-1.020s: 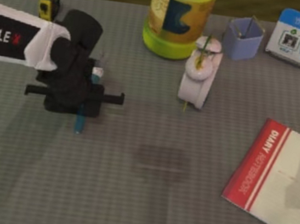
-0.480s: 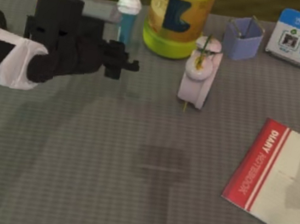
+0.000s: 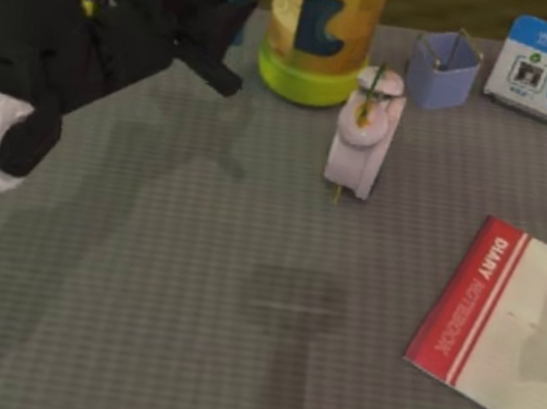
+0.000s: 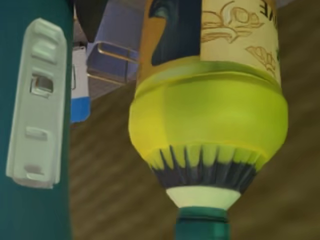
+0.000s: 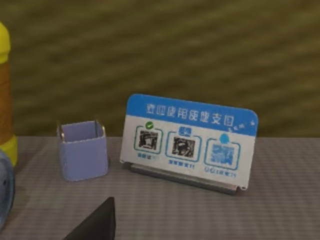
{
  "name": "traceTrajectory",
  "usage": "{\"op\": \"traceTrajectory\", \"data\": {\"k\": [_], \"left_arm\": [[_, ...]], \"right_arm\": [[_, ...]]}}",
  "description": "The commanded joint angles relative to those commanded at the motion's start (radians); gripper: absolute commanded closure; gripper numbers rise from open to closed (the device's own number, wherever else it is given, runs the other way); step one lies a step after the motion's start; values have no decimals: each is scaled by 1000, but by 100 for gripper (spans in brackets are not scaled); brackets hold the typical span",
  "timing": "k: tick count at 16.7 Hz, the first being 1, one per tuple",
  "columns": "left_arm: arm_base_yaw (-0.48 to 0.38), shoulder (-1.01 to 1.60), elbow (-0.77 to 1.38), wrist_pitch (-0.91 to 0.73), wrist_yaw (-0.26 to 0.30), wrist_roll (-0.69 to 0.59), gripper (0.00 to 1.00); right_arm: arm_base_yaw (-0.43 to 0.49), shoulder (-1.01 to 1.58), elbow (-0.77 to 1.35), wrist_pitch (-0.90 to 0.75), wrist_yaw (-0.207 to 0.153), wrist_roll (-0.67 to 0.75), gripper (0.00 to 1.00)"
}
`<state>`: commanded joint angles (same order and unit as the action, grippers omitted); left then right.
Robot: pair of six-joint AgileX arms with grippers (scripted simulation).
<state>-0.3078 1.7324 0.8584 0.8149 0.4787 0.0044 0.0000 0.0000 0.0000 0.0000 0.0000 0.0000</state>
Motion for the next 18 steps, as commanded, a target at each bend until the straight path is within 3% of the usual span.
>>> {"op": "traceTrajectory", "data": {"k": [3, 9, 18], "left_arm": [[2, -22, -13, 42, 19, 13, 100], [-19, -25, -15, 45, 1, 10, 100], [-301, -152, -135, 140, -306, -56, 100]], "right_arm": [[0, 0, 0, 0, 0, 0, 0], [0, 0, 0, 0, 0, 0, 0], [0, 0, 0, 0, 0, 0, 0]]}}
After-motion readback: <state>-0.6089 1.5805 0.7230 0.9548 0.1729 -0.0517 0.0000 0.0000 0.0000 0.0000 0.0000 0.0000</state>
